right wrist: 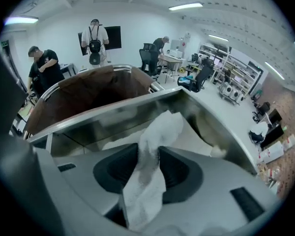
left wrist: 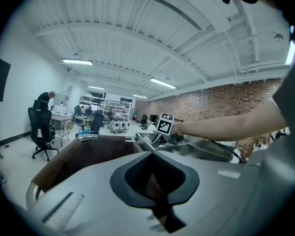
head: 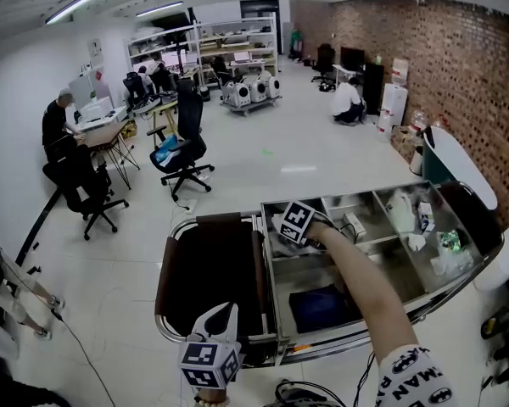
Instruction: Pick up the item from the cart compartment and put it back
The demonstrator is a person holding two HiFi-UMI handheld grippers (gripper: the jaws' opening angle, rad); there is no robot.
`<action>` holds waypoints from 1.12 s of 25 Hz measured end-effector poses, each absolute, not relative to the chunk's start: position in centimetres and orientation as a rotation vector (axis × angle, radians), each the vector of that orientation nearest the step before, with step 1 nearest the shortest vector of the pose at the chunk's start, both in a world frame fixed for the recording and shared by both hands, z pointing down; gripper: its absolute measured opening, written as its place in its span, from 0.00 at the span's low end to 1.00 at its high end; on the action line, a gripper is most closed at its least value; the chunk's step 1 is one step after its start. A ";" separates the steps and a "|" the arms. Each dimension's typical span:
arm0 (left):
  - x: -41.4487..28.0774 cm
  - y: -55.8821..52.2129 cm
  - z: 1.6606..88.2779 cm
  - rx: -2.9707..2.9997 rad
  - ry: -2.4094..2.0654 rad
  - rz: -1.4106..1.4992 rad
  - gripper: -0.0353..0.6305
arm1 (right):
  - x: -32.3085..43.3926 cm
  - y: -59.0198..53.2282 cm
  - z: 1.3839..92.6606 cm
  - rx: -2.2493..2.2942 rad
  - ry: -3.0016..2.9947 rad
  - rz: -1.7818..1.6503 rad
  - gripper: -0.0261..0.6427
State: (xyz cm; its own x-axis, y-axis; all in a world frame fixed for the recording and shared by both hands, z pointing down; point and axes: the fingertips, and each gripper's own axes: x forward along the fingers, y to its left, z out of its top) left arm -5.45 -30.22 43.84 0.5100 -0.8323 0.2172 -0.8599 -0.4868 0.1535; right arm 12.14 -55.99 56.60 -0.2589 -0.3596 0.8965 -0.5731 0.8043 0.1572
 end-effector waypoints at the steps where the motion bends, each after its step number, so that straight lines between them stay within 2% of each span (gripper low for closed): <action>1: -5.3 -30.2 43.8 2.515 -1.431 0.169 0.05 | 12.1 -56.0 56.7 0.703 -1.877 0.232 0.28; 2: -5.1 -30.1 43.8 2.520 -1.426 0.172 0.05 | 12.1 -56.0 56.4 0.707 -1.885 0.221 0.29; 4: -4.9 -30.0 43.5 2.530 -1.417 0.174 0.05 | 12.2 -55.9 54.3 0.733 -1.934 0.197 0.40; 10: -4.8 -28.8 43.2 2.546 -1.391 0.135 0.05 | 13.7 -51.4 42.1 0.968 -2.296 0.173 0.39; 11: -4.8 -28.4 43.2 2.547 -1.383 0.127 0.05 | 14.3 -49.6 40.3 1.017 -2.345 0.153 0.35; 13: -4.9 -27.6 43.3 2.550 -1.370 0.113 0.05 | 15.2 -45.8 37.5 1.121 -2.420 0.107 0.12; 14: -5.0 -27.1 43.4 2.551 -1.364 0.109 0.05 | 15.7 -43.8 36.6 1.173 -2.453 0.103 0.04; 20: -5.5 -24.2 43.9 2.563 -1.318 0.084 0.05 | 16.7 -31.7 35.1 1.447 -2.566 0.150 0.04; 28: -6.0 -19.9 44.9 2.546 -1.273 0.021 0.05 | 13.0 -18.8 38.7 1.617 -2.489 0.064 0.04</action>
